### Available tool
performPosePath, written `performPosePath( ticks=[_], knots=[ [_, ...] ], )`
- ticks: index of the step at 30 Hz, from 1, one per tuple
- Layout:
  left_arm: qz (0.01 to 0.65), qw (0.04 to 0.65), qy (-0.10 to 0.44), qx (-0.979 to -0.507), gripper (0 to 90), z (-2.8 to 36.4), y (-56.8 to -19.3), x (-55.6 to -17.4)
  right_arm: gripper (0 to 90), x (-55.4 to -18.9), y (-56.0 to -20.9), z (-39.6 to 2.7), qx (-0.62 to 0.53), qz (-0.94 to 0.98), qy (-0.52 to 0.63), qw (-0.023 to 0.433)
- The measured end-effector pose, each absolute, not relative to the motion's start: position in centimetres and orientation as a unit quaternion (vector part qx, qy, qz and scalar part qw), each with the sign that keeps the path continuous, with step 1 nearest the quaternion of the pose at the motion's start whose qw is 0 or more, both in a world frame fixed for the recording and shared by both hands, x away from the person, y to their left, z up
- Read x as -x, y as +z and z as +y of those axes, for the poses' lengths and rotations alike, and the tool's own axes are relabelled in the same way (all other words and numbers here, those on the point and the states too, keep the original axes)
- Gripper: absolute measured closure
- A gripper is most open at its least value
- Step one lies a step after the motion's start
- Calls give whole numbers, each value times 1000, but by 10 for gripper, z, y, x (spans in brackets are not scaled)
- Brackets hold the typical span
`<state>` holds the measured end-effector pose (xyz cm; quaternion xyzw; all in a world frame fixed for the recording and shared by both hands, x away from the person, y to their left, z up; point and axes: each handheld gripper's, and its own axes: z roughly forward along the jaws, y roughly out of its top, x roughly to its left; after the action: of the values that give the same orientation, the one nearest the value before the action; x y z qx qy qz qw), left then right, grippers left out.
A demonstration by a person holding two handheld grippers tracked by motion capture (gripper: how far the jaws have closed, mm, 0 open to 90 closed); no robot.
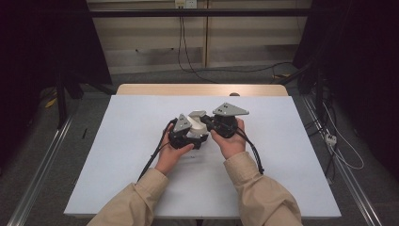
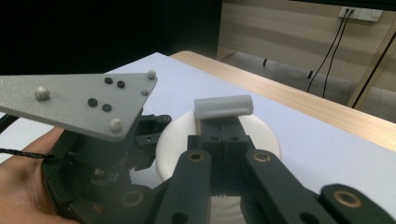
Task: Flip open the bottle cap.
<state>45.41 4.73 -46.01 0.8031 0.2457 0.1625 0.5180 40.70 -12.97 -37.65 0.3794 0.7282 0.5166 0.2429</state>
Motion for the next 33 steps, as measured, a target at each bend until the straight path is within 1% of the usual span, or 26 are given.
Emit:
performPosePath(
  ticks=[33],
  knots=[
    [246, 519, 163, -802, 188, 48, -460, -455, 900, -426, -362, -115, -371, 733, 515, 246]
  ],
)
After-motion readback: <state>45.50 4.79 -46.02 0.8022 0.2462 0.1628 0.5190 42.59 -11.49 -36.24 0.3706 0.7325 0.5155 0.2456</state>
